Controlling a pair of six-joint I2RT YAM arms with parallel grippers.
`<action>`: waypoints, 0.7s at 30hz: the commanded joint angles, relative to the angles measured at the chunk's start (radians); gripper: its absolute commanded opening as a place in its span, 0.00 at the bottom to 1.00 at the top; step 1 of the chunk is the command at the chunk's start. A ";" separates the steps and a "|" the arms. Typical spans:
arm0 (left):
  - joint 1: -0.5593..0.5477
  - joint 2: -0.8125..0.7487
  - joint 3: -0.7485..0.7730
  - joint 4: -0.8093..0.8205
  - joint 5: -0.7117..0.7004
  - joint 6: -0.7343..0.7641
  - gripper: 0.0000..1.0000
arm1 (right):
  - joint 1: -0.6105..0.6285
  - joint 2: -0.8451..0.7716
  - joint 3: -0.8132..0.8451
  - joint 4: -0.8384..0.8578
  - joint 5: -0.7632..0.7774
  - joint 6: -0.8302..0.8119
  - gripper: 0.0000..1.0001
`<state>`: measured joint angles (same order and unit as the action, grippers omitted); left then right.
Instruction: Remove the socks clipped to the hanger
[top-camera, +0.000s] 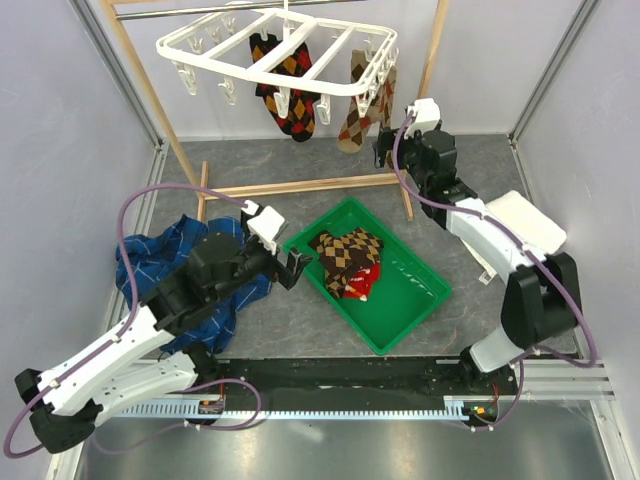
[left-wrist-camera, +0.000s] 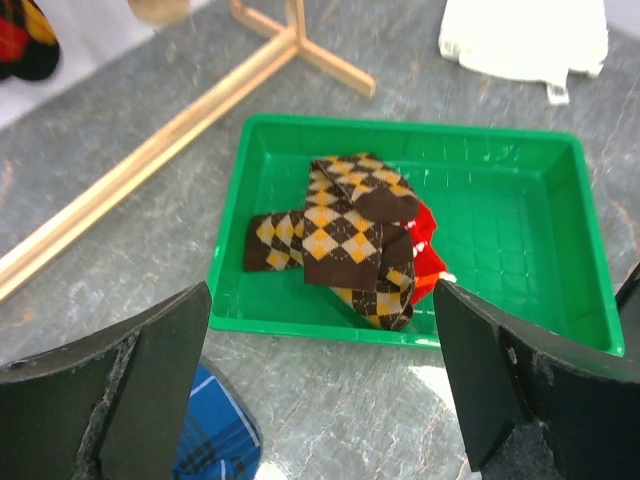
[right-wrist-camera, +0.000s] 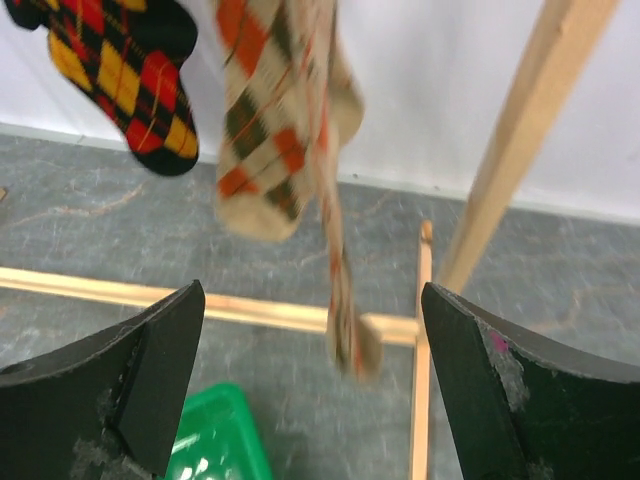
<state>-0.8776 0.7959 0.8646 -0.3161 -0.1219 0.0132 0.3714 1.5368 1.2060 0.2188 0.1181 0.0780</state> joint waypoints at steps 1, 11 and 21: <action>-0.003 -0.047 -0.009 0.009 -0.005 0.042 0.99 | -0.022 0.106 0.107 0.235 -0.161 -0.038 0.98; -0.003 -0.052 -0.007 0.005 -0.073 0.051 0.99 | -0.031 0.316 0.348 0.194 -0.181 0.003 0.01; -0.003 -0.049 -0.012 0.008 -0.113 0.047 0.99 | -0.029 0.071 0.207 0.159 -0.265 0.100 0.00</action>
<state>-0.8776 0.7471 0.8604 -0.3191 -0.2070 0.0250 0.3428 1.7870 1.4689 0.3286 -0.0746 0.1192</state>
